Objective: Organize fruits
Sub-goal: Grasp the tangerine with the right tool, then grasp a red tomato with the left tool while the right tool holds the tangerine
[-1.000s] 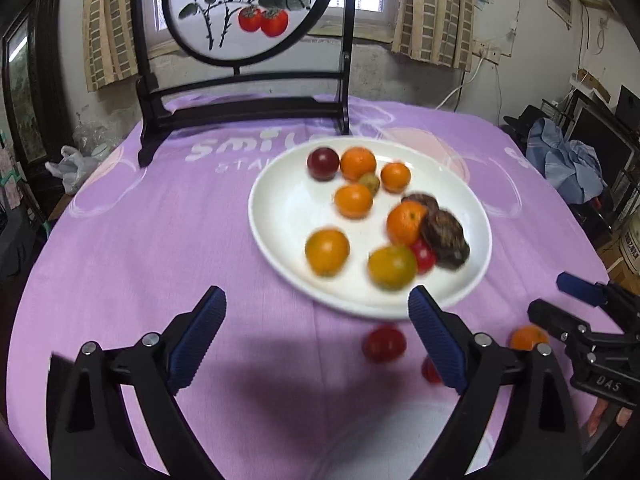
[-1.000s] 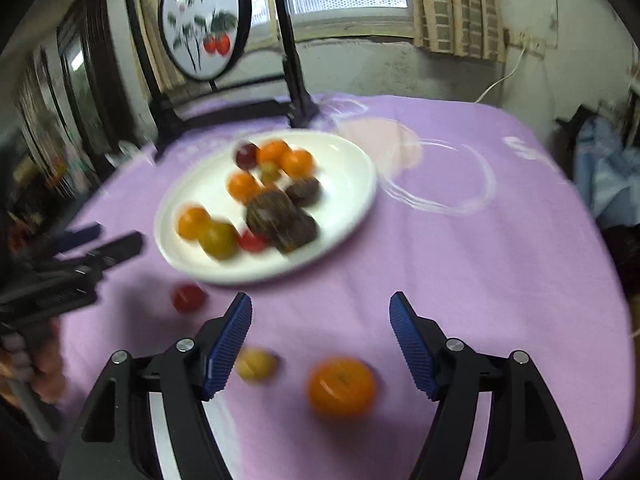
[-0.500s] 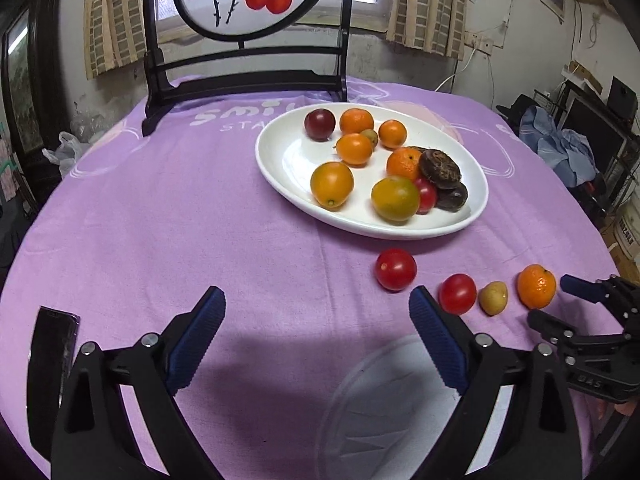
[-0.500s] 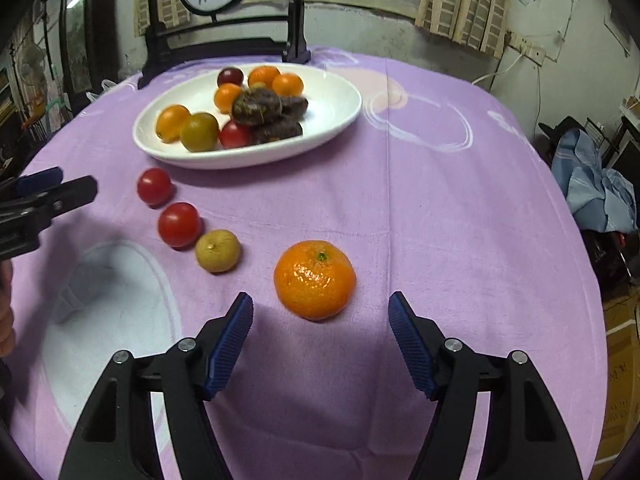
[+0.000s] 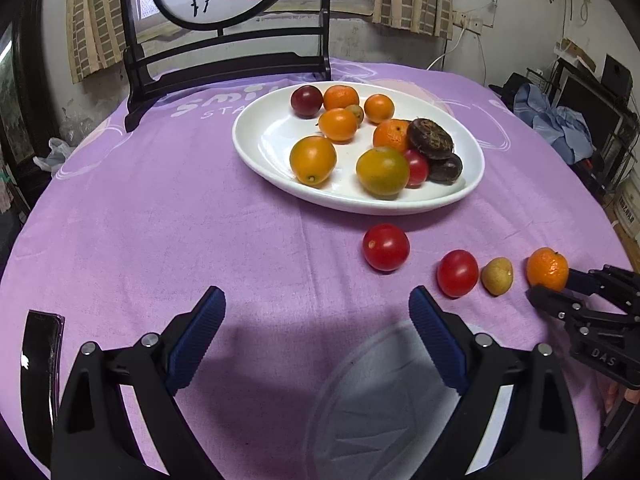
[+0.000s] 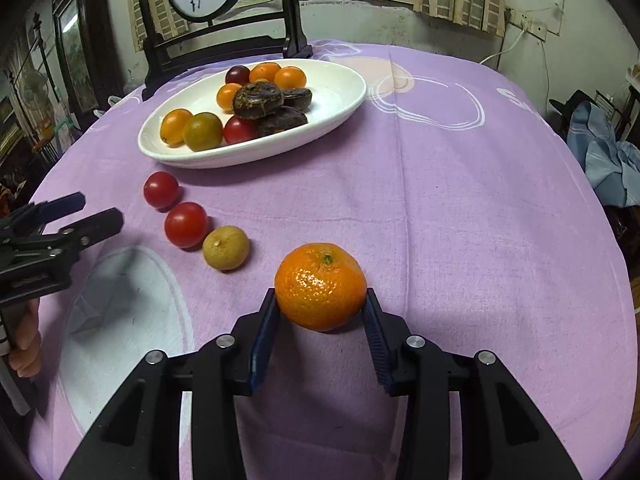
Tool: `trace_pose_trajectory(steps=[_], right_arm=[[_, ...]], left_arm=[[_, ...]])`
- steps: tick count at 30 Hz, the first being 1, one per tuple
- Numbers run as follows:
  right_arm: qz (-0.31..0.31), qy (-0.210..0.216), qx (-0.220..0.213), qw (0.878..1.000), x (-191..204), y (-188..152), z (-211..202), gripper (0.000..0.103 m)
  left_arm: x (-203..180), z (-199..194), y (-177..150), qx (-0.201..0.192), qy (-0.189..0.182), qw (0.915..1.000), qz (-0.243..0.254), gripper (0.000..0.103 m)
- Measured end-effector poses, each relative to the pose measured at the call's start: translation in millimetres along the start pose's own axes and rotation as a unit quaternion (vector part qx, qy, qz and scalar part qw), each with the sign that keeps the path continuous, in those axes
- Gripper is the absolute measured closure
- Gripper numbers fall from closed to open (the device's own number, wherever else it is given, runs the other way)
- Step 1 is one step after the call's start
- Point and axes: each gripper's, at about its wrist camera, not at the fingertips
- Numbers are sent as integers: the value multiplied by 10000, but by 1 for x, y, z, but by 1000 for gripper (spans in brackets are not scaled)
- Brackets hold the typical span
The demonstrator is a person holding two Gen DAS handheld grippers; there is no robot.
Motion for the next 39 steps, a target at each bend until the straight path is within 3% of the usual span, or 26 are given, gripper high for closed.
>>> trace_pose_trajectory(steps=[5, 9, 17, 20, 23, 26, 34, 39], right_arm=[[1, 189, 7, 9998, -1, 0, -1, 60], [93, 312, -45, 9995, -7, 1, -5, 60], [180, 351, -59, 9992, -14, 2, -8, 60], [165, 376, -55, 9991, -13, 2, -8, 60], [146, 377, -52, 9992, -13, 2, -8, 60], [133, 382, -62, 9992, -12, 1, -8, 60], [169, 376, -238, 9989, -12, 2, -16, 60], [300, 666, -556, 9958, -11, 14, -37, 60]], left_arm=[[-3, 15, 0, 302, -171, 9994, -59, 18], [-1, 29, 4, 396, 35, 9991, -119, 21], [-14, 45, 20, 542, -104, 9985, 21, 22], [-18, 48, 26, 528, -193, 9984, 30, 39], [-23, 46, 29, 518, -368, 9978, 162, 72], [-28, 40, 25, 497, -241, 9981, 275, 74], [-21, 0, 20, 318, -421, 9984, 218, 74], [-17, -28, 33, 50, -491, 9983, 299, 74]])
Point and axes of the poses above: each gripper's, at about its wrist camera, not at the fingertips, and z roughly the way its jaws point, x to its left, y to its top, and after that the axes turned 10 degrees about -y, right-handed
